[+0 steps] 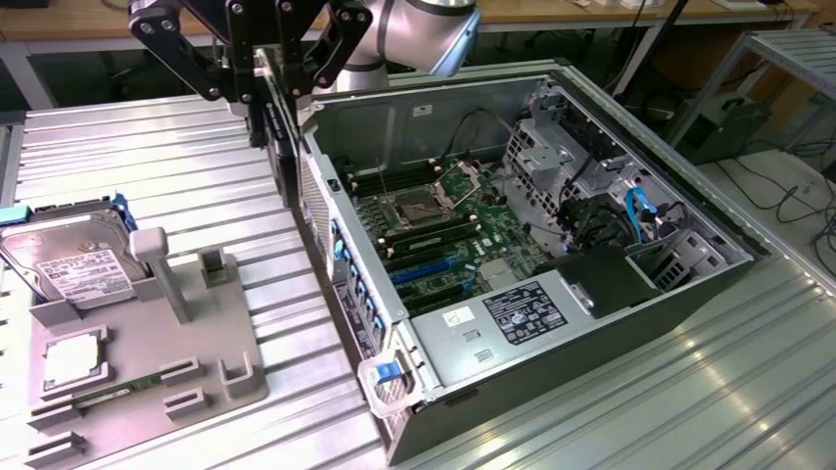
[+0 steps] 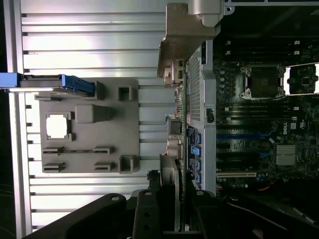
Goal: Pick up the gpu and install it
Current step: 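Pick up the gpu and move the gpu toward the slot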
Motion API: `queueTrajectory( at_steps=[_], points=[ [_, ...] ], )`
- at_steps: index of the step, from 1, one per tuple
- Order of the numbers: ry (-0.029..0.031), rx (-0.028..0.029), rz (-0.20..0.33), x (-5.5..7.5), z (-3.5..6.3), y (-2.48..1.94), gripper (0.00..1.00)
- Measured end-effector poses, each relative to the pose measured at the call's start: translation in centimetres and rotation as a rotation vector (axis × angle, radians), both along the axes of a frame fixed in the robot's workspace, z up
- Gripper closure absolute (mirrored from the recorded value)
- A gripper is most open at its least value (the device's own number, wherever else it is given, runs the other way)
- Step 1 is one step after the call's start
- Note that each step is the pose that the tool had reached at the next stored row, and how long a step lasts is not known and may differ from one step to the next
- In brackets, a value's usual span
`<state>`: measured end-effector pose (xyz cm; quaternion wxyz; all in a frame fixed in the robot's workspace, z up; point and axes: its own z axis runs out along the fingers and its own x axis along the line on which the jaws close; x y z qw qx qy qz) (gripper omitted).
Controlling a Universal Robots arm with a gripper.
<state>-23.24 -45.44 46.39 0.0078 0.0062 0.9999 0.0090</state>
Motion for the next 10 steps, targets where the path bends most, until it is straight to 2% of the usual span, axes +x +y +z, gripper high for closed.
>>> queueTrajectory(
  at_steps=[10],
  points=[
    [0.0000, 0.0000, 0.000, 0.74, 0.00, 0.00, 0.72]
  ],
)
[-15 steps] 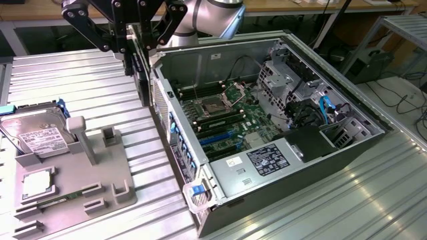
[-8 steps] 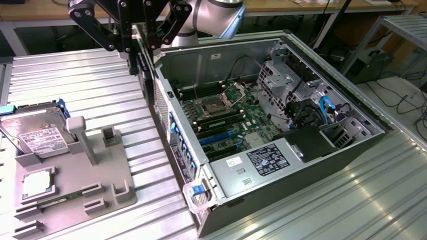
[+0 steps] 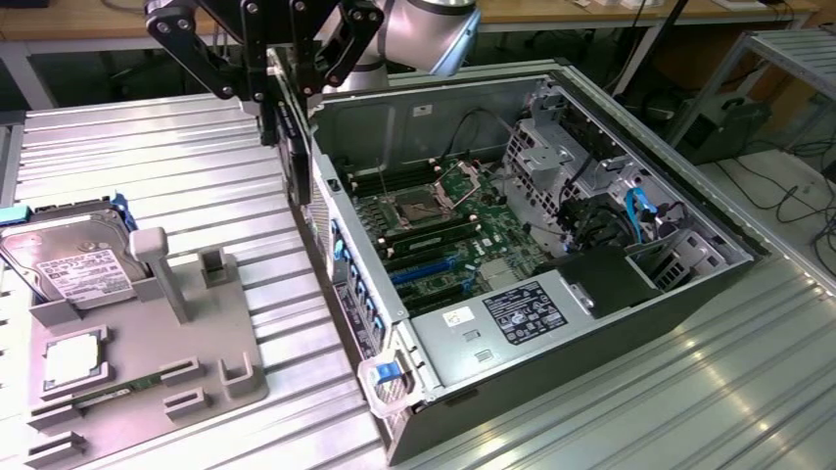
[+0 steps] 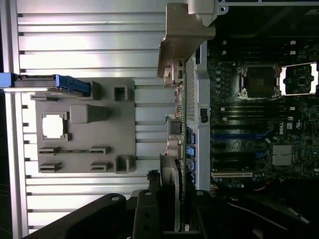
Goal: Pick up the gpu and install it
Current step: 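Pick up the gpu and move the gpu toward the slot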
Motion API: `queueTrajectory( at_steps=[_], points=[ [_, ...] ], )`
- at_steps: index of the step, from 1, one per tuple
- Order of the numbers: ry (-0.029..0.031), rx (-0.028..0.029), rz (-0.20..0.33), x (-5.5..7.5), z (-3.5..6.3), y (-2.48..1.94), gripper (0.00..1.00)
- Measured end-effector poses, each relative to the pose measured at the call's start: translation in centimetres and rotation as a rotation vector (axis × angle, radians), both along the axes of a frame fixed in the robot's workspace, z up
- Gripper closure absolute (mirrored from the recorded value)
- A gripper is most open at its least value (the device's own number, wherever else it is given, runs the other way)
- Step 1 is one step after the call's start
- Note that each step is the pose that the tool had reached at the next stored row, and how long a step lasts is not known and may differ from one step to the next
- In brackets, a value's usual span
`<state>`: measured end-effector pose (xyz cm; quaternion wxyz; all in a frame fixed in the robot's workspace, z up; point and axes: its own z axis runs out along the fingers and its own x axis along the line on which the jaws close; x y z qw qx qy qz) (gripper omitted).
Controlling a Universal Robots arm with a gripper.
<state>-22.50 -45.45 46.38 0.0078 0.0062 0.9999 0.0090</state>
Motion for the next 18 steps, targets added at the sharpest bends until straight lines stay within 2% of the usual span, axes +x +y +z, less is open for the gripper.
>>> queueTrajectory(
  at_steps=[7, 10, 11, 15, 18],
  points=[
    [0.0000, 0.0000, 0.000, 0.4, 0.00, 0.00, 0.72],
    [0.0001, -0.0009, 0.000, 2.1, 0.01, 0.00, 0.72],
    [0.0000, -0.0009, 0.000, 3.1, 0.00, 0.00, 0.72],
    [0.0001, -0.0009, 0.000, 4.8, 0.01, 0.00, 0.72],
    [0.0000, -0.0008, 0.000, 7.3, -0.01, 0.00, 0.72]
  ],
)
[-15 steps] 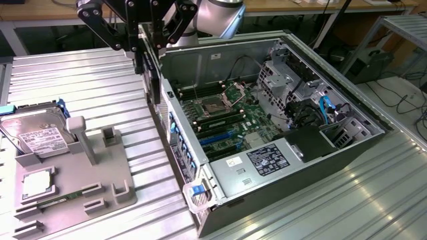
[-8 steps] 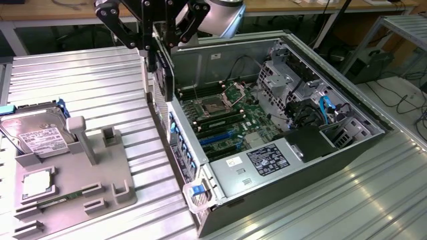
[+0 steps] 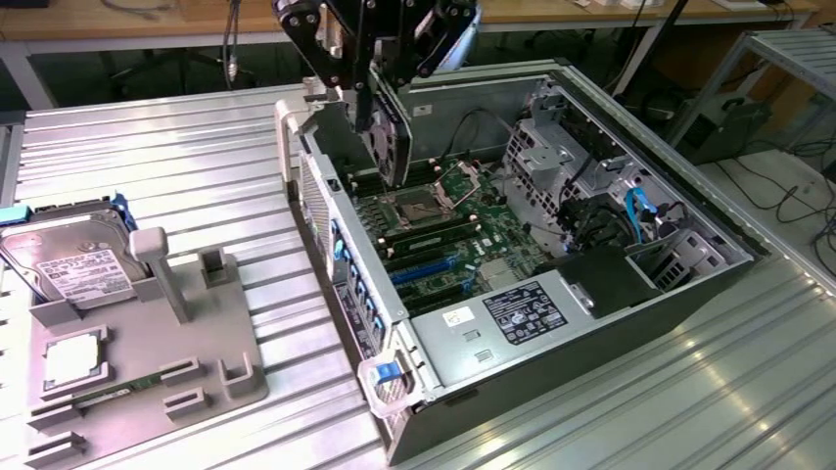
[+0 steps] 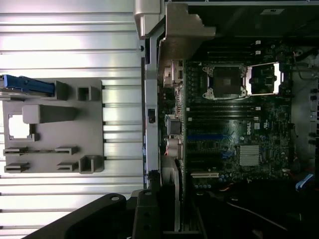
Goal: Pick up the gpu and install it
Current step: 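Pick up the gpu and move the gpu toward the slot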
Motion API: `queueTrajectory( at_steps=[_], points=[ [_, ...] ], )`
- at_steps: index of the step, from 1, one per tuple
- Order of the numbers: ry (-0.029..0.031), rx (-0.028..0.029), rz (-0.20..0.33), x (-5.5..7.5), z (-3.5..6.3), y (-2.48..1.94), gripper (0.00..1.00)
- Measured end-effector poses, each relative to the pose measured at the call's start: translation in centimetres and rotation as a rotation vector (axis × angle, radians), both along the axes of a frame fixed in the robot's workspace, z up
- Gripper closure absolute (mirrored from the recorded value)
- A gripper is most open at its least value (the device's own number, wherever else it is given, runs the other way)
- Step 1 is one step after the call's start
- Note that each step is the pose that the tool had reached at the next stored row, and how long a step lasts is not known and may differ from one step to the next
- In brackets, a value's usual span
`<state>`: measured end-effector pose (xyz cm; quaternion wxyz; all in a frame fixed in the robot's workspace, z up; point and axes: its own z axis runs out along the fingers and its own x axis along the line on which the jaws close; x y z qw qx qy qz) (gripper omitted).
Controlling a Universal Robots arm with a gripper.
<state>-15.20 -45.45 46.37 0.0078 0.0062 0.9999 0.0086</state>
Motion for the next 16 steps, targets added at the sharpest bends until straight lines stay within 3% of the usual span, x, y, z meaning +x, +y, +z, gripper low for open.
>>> queueTrajectory(
  at_steps=[3, 10, 16],
  points=[
    [0.0001, -0.0004, 0.000, 2.9, -0.04, 0.00, 0.72],
    [0.0001, -0.0005, 0.000, 3.7, -0.05, 0.01, 0.72],
    [0.0000, -0.0005, 0.000, 5.6, -0.08, 0.00, 0.72]
  ],
)
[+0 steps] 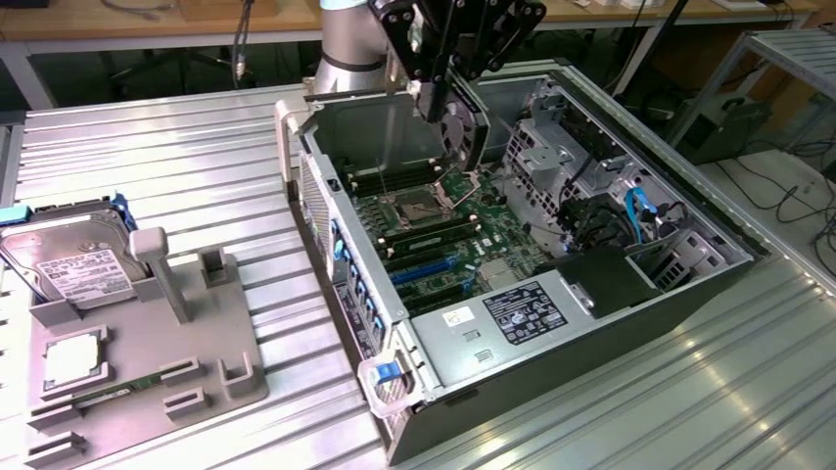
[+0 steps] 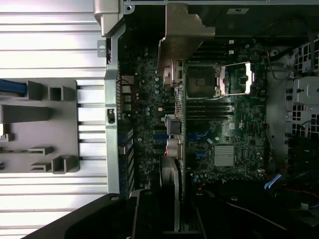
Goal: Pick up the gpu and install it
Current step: 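Pick up the gpu and move the gpu toward the slot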
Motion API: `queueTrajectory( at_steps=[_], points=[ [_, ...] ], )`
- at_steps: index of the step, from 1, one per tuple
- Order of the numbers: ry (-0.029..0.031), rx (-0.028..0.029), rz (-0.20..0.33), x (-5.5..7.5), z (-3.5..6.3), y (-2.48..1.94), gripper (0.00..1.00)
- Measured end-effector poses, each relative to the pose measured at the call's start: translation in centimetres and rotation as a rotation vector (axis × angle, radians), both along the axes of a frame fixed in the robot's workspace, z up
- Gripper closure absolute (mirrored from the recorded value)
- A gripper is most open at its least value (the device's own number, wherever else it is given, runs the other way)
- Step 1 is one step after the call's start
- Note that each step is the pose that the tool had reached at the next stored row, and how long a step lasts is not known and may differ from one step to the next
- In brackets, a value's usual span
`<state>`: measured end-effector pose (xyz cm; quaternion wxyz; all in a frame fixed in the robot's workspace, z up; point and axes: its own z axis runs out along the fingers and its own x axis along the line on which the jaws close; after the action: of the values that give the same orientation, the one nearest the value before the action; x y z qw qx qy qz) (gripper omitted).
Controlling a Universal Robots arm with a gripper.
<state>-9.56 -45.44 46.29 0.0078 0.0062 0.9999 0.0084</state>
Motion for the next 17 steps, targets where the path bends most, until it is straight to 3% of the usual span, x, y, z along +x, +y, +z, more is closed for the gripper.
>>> queueTrajectory(
  at_steps=[17],
  points=[
    [0.0000, -0.0003, 0.000, 2.4, -0.03, 0.00, 0.72]
  ],
)
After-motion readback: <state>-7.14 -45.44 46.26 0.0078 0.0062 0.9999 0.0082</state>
